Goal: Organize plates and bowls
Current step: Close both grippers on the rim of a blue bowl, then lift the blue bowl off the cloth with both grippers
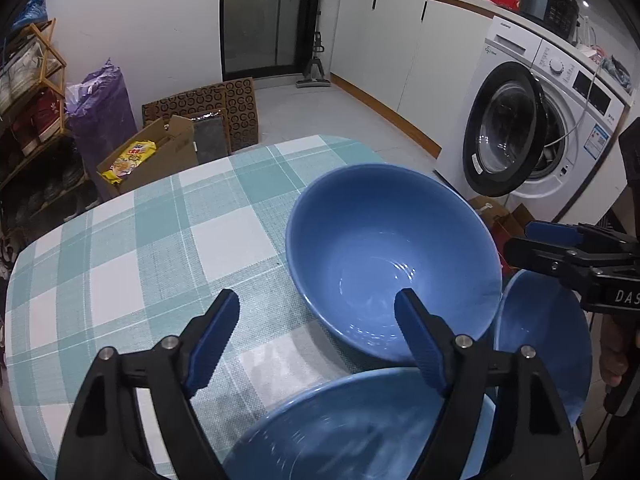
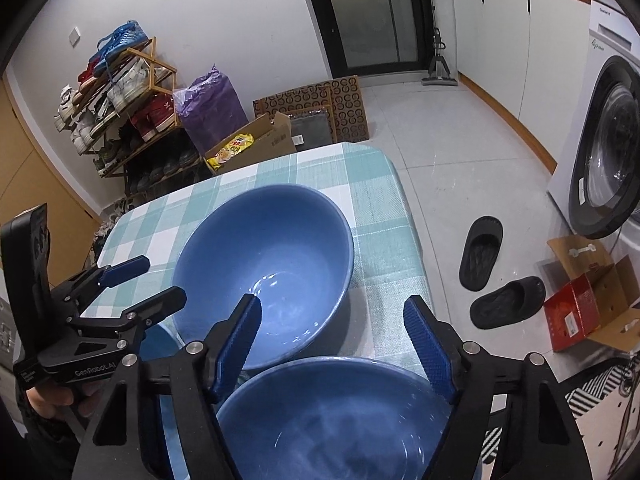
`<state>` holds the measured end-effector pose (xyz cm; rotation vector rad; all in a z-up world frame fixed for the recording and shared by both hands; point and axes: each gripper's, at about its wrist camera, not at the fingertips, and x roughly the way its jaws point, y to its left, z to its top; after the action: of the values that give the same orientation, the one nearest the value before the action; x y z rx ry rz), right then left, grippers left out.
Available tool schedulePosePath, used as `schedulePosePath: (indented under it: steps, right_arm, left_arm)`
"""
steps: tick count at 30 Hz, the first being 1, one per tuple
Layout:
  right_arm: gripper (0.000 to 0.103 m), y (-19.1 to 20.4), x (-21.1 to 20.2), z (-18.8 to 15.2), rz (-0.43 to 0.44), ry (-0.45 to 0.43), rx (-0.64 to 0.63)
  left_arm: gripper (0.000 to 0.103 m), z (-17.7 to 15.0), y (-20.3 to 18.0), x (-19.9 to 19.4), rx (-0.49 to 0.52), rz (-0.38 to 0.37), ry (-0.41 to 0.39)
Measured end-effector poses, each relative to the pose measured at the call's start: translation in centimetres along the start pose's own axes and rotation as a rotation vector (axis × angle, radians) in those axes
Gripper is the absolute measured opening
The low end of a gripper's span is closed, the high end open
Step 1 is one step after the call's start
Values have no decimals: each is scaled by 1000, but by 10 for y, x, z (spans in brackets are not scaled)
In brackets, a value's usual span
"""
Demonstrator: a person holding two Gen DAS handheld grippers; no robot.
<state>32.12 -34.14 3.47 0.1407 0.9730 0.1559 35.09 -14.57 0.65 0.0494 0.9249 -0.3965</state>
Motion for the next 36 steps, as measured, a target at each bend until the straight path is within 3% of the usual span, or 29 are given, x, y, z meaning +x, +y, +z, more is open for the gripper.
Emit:
schedulePosePath:
  steps: [9, 14, 16, 26, 36]
  right_arm:
    - [72, 1, 20, 0, -2, 37, -1]
    - [62, 0, 30, -2, 13, 61, 11]
    - [55, 1, 33, -2, 10, 69, 9]
    - [38, 1, 39, -4, 16, 83, 1]
    - [27, 9, 38, -7, -21, 66, -65]
  left_arm:
    - [66, 3, -4, 10, -2, -25, 51]
    - [48, 3, -3, 15, -10, -52, 68]
    - [44, 3, -3, 16, -15, -65, 68]
    - [29, 3, -2, 18, -22, -60, 71]
    - [25, 3, -4, 18, -5, -44, 65]
